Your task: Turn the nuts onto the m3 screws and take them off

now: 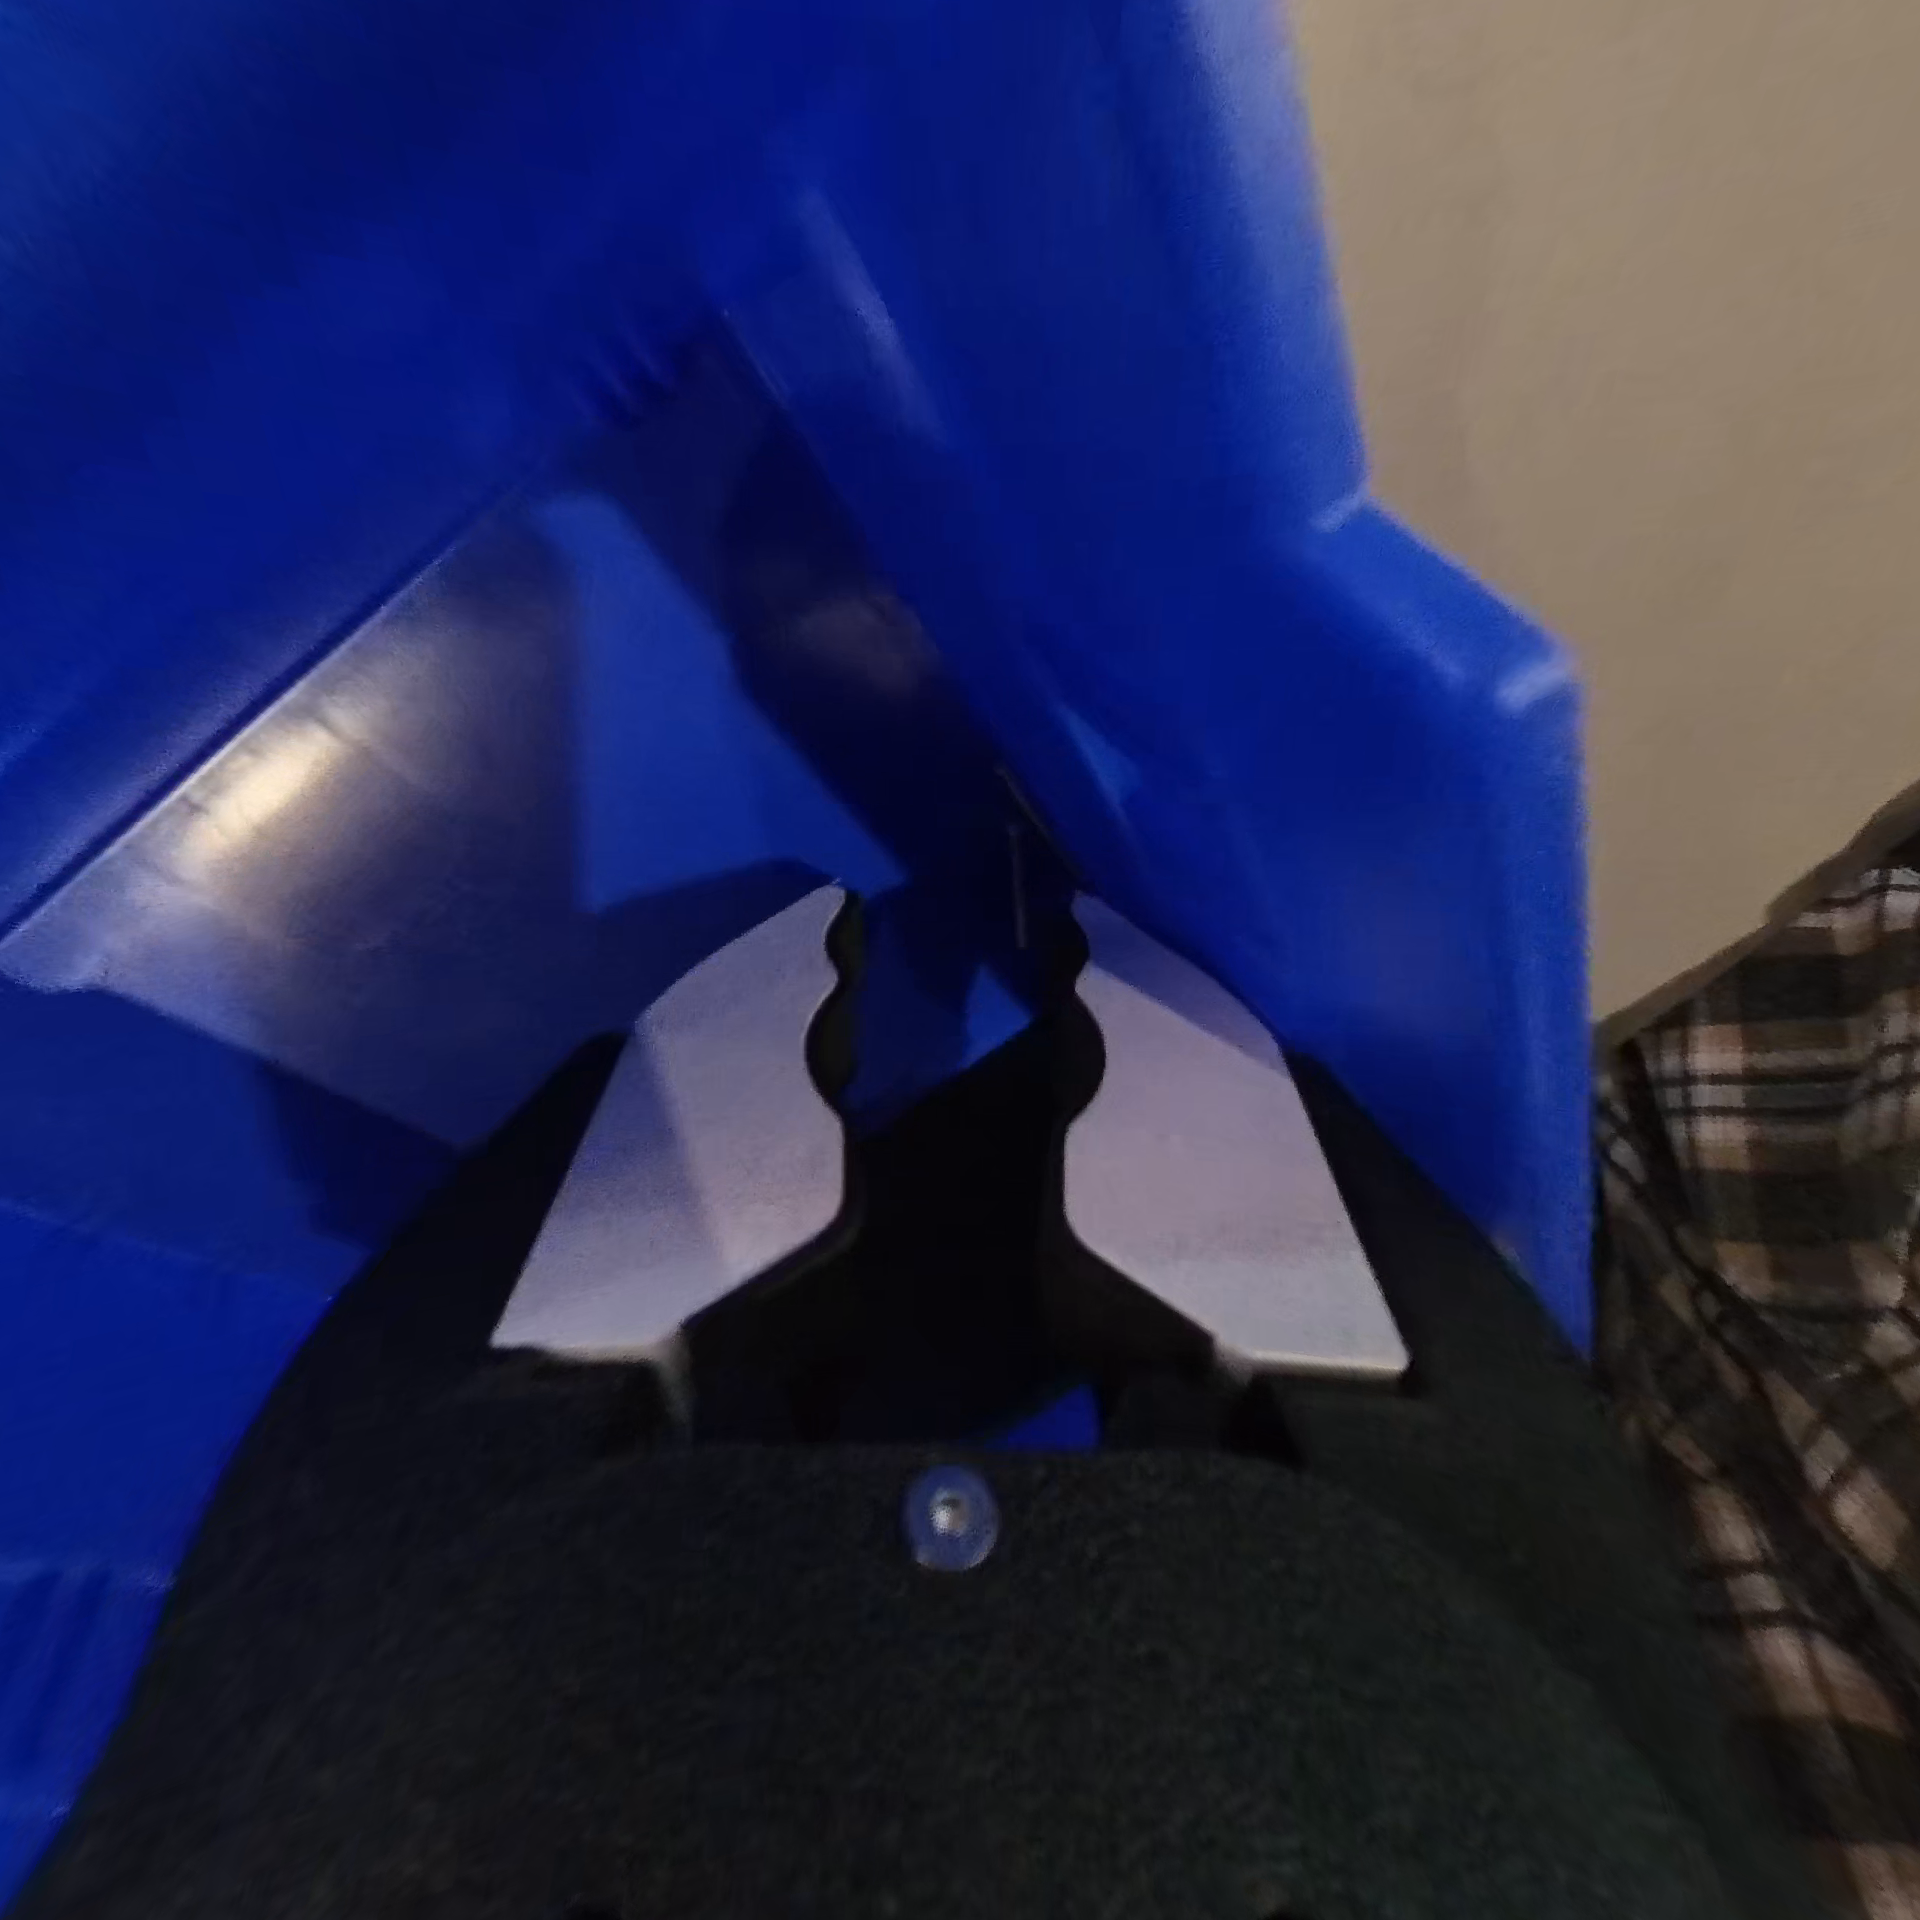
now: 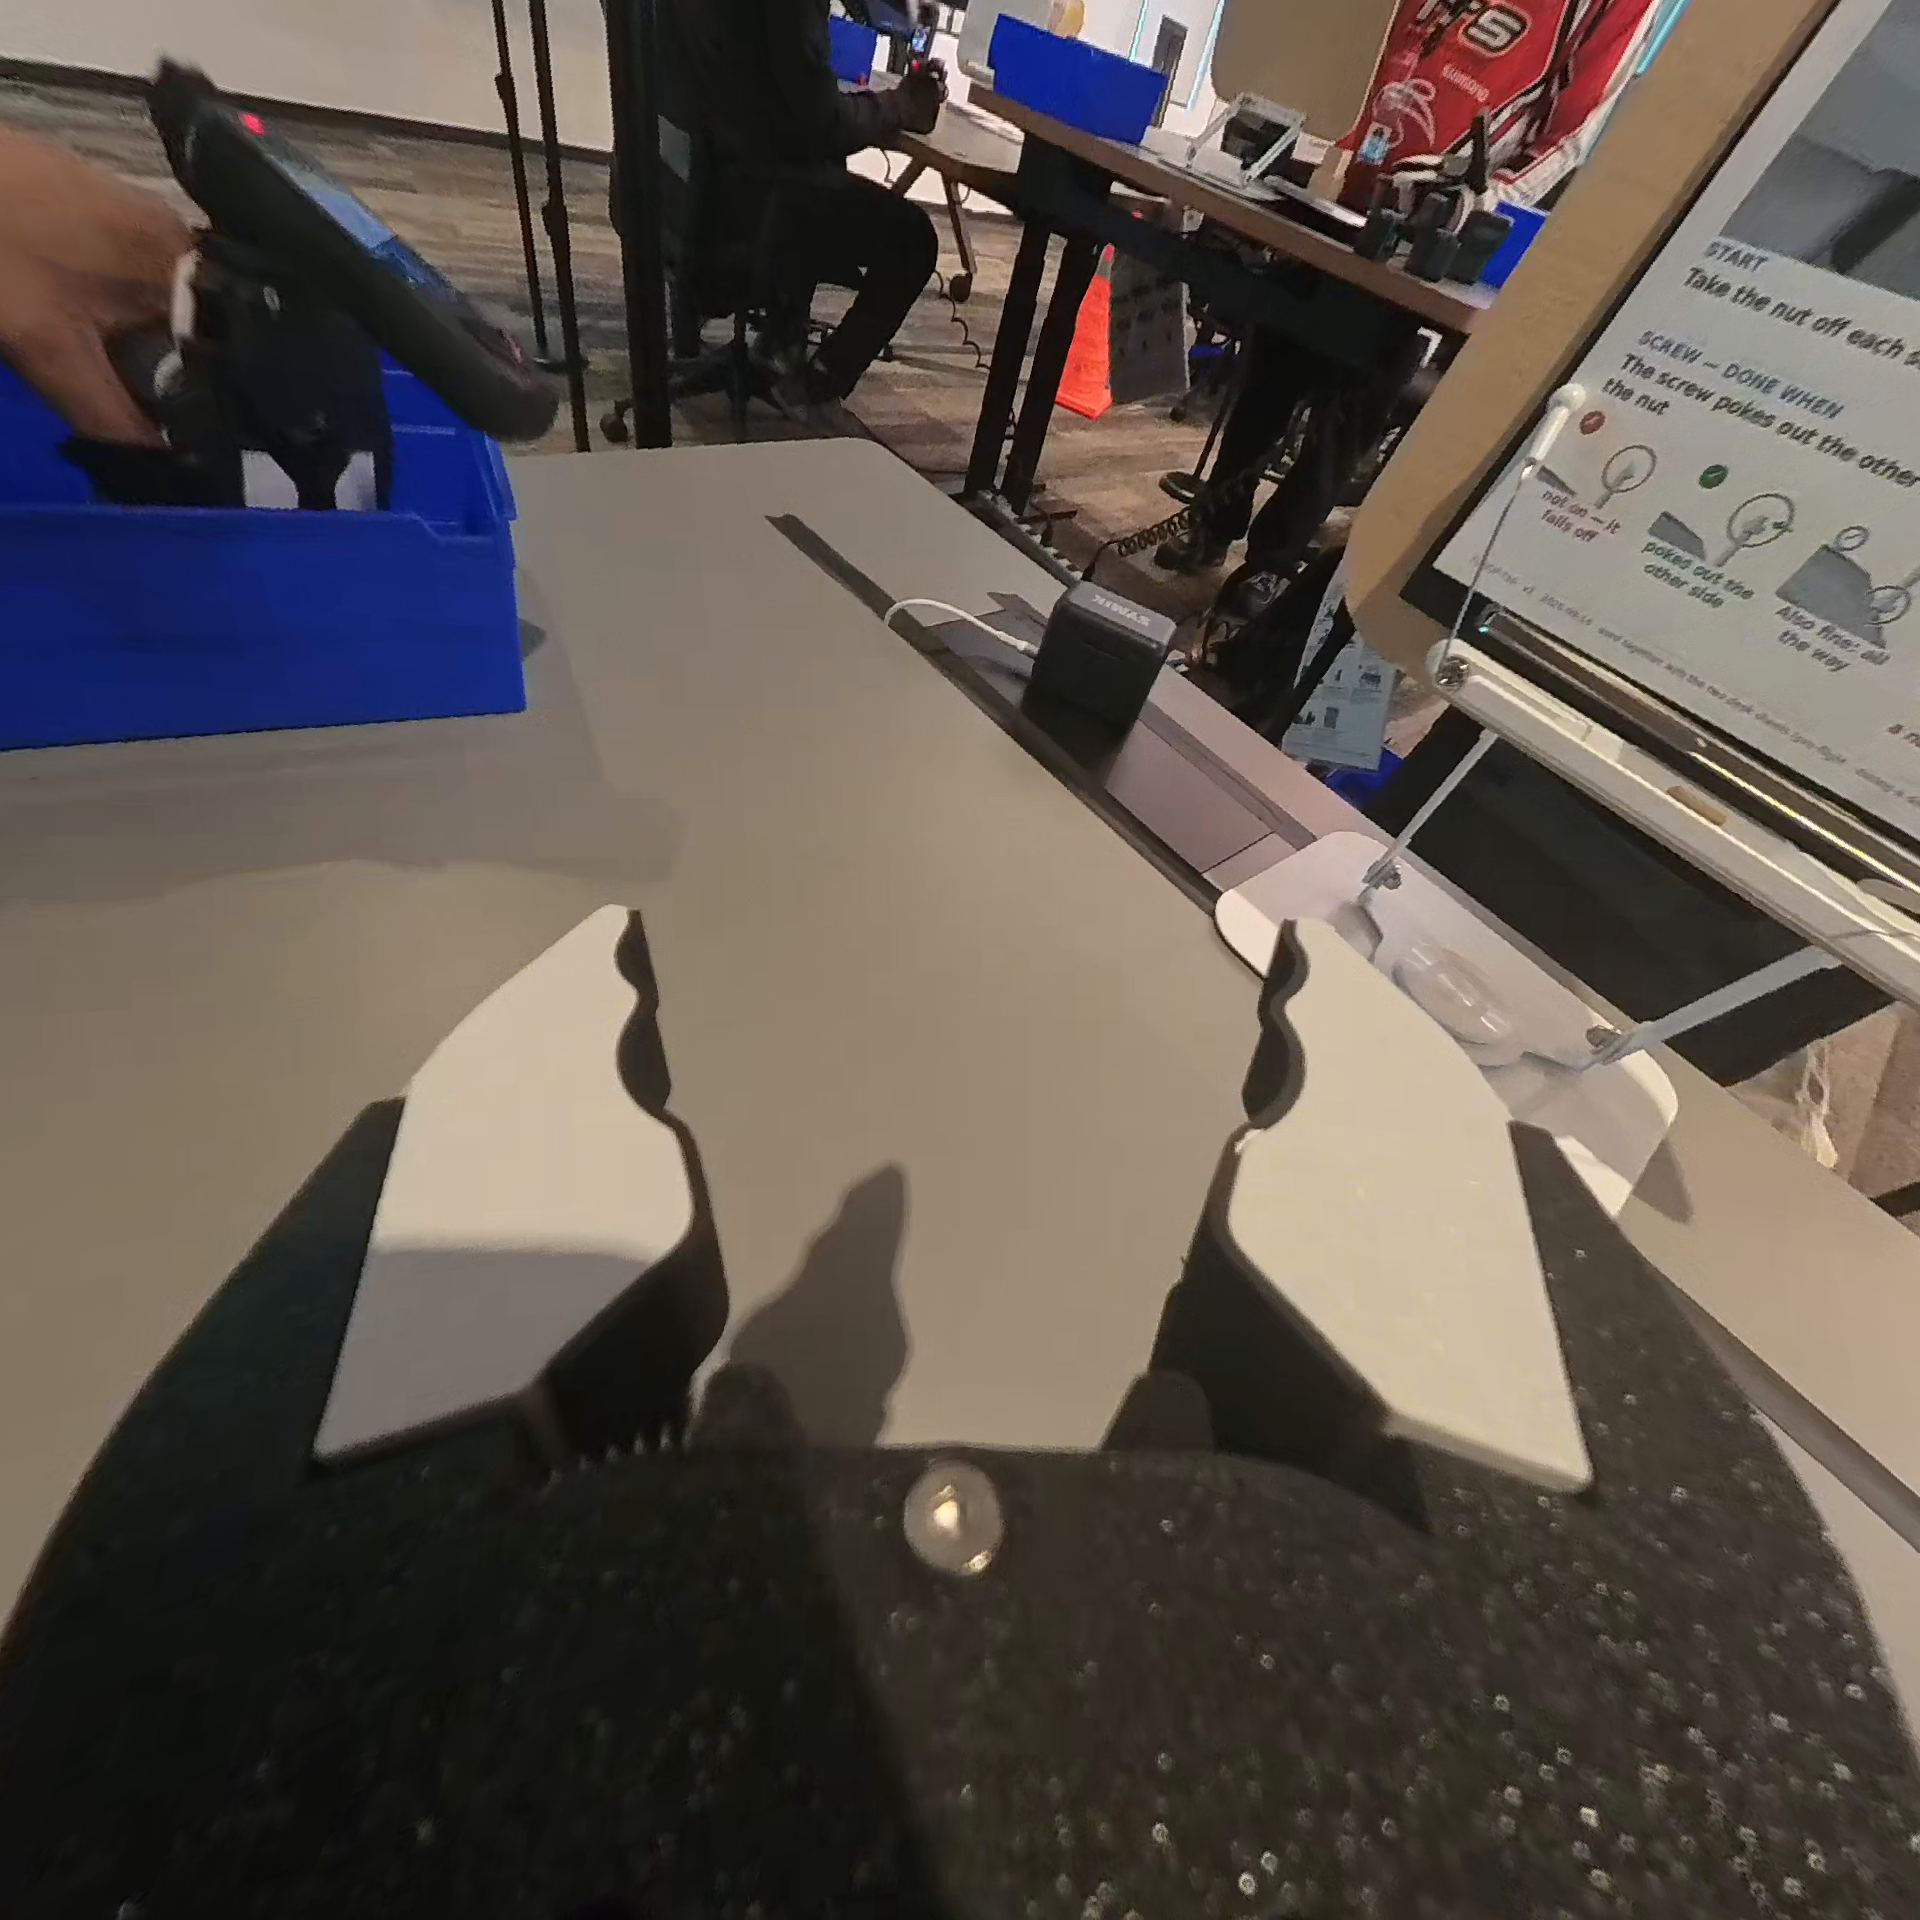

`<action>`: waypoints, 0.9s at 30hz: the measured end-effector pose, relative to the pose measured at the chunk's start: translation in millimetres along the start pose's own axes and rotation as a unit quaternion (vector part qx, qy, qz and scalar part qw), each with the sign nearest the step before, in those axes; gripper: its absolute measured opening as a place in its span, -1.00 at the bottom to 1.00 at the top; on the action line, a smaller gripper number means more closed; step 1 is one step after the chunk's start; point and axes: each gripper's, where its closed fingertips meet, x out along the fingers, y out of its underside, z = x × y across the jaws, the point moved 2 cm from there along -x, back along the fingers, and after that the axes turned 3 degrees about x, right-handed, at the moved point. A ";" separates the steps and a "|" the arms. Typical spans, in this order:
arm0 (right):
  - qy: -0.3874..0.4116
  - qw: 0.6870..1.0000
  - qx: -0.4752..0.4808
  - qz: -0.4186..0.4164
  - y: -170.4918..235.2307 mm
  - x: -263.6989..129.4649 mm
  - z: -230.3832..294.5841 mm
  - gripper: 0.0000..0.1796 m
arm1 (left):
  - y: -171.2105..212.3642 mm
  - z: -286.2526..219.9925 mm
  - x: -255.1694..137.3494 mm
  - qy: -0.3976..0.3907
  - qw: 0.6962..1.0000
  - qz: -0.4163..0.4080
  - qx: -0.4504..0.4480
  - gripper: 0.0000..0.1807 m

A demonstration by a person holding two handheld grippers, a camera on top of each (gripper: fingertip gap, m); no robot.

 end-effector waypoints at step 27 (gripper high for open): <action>0.020 1.000 -0.002 -0.012 -3.4 -11.4 -7.9 0.23 | 0.6 4.7 6.8 -0.046 0.999 0.021 0.004 -0.72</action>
